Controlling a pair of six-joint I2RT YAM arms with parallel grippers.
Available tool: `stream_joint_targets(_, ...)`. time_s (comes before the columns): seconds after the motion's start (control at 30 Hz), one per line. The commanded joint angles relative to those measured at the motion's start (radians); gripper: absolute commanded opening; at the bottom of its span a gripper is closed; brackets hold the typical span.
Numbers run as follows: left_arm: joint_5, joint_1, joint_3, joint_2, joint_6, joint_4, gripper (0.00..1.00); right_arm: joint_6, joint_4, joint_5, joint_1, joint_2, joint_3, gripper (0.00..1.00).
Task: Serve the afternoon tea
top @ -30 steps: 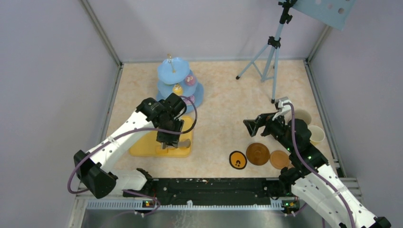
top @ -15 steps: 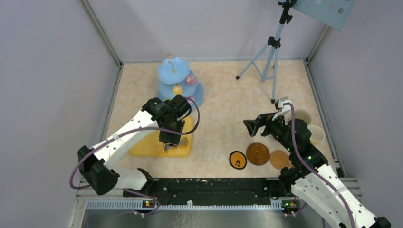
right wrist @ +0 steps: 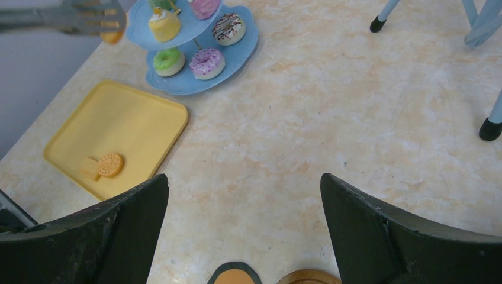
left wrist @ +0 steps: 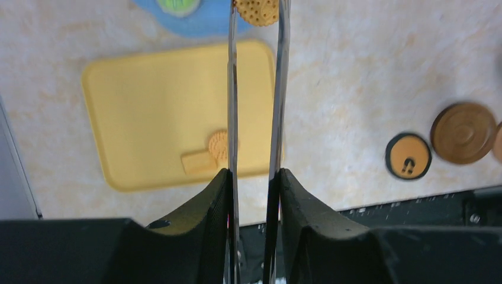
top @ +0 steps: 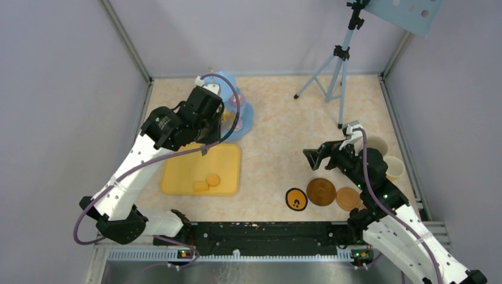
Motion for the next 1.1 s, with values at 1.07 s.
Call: stream_joint_targets(1.07, -0.151, 0.139, 0.250, 0.262, 0.233, 0.352, 0.50, 0.002, 0.033, 0.016, 0.008, 0.009, 0.009, 0.97)
